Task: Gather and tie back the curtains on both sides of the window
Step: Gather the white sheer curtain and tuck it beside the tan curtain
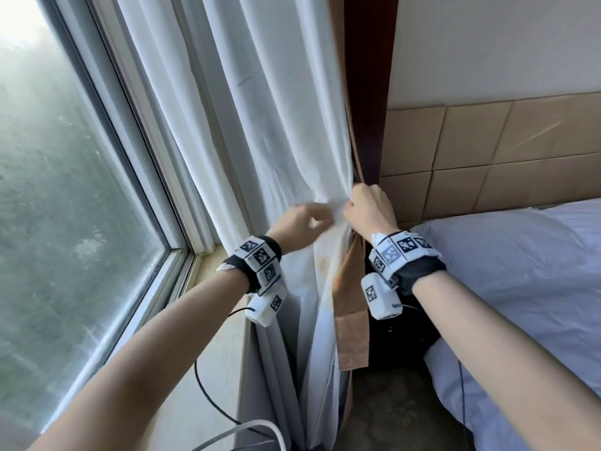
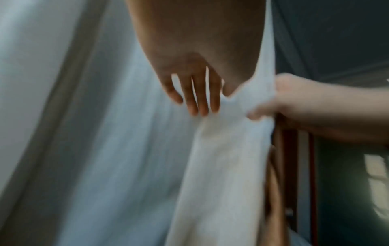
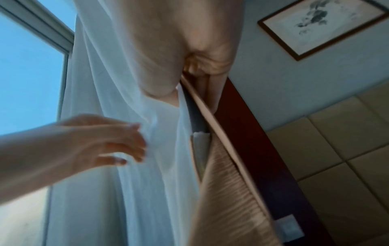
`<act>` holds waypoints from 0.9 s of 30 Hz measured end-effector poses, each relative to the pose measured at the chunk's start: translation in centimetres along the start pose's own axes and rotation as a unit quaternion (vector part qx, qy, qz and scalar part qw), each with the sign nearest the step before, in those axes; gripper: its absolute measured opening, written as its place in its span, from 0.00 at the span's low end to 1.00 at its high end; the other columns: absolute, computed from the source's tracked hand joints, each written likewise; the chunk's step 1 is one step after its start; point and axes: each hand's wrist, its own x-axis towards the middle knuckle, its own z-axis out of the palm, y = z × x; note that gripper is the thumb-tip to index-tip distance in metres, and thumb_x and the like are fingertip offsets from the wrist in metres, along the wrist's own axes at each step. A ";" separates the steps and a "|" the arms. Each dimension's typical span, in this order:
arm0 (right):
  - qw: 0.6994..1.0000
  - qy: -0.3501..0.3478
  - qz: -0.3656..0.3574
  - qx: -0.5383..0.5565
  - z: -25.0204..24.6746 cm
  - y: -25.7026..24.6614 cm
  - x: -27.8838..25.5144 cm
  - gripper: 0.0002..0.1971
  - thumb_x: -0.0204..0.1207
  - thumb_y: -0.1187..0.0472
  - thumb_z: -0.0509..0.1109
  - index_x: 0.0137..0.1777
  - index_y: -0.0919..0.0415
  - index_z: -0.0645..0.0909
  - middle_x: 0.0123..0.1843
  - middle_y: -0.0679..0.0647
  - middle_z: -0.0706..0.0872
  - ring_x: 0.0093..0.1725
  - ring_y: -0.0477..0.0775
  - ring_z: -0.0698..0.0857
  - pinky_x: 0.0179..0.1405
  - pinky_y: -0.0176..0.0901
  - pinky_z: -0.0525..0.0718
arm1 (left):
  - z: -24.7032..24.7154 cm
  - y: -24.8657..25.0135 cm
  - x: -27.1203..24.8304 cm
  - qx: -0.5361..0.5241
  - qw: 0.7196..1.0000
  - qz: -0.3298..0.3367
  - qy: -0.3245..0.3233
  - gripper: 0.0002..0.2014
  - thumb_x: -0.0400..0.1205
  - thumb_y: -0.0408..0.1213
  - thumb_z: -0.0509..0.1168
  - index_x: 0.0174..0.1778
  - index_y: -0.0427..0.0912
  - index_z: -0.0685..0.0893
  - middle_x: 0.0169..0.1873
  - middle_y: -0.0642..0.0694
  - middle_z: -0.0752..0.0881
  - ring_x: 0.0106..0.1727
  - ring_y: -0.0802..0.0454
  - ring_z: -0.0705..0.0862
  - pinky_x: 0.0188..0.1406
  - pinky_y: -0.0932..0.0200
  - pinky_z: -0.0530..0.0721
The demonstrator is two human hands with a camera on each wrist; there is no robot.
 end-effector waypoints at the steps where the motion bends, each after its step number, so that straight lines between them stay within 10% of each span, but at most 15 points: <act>1: 1.000 0.009 0.000 -0.004 -0.2 0.4 0.0 0.07 0.76 0.69 0.61 0.47 0.72 0.79 0.50 0.74 0.84 0.50 0.75 0.84 0.44 0.57 0.82 | -1.0 -0.6 0.1 -0.034 0.994 -0.043 0.092 0.09 0.83 0.41 0.65 0.52 0.42 0.88 0.48 0.45 0.90 0.47 0.50 0.86 0.54 0.51 0.84; 4: 1.000 0.022 0.009 -0.005 -0.9 1.5 0.2 0.07 0.75 0.70 0.61 0.46 0.73 0.78 0.48 0.76 0.83 0.48 0.76 0.83 0.43 0.57 0.82 | -3.4 -4.0 1.2 -0.125 0.934 -0.179 0.284 0.14 0.79 0.46 0.69 0.56 0.41 0.84 0.48 0.45 0.88 0.49 0.48 0.85 0.54 0.49 0.85; 7: 1.000 0.008 0.012 0.005 -1.3 1.8 0.3 0.07 0.74 0.70 0.61 0.45 0.74 0.77 0.48 0.76 0.83 0.48 0.77 0.82 0.43 0.57 0.81 | -4.3 -5.6 2.7 -0.228 0.924 -0.249 0.181 0.39 0.72 0.57 0.75 0.75 0.45 0.69 0.65 0.46 0.79 0.64 0.50 0.80 0.67 0.51 0.80; 17: 0.999 -0.004 0.002 0.035 -0.5 0.8 0.1 0.07 0.74 0.68 0.61 0.43 0.72 0.78 0.47 0.75 0.84 0.47 0.76 0.83 0.46 0.60 0.85 | -4.0 -4.8 7.4 -0.213 0.932 -0.250 0.155 0.56 0.66 0.56 0.79 0.83 0.43 0.53 0.78 0.41 0.66 0.78 0.45 0.67 0.78 0.47 0.67; 23: 0.996 -0.031 -0.003 0.087 -0.4 1.4 -0.4 0.09 0.78 0.64 0.63 0.44 0.70 0.81 0.47 0.70 0.86 0.51 0.71 0.82 0.48 0.46 0.81 | -3.9 -4.0 8.6 -0.244 0.921 -0.251 0.170 0.39 0.60 0.53 0.76 0.66 0.40 0.78 0.58 0.44 0.86 0.60 0.46 0.84 0.61 0.50 0.84; 27: 0.994 -0.031 0.017 0.103 -0.2 1.8 -0.3 0.09 0.78 0.63 0.63 0.38 0.66 0.77 0.44 0.69 0.85 0.50 0.71 0.82 0.44 0.42 0.76 | -4.0 -2.8 8.3 -0.183 0.923 -0.253 0.226 0.14 0.76 0.39 0.68 0.46 0.29 0.80 0.48 0.37 0.86 0.57 0.35 0.83 0.41 0.49 0.80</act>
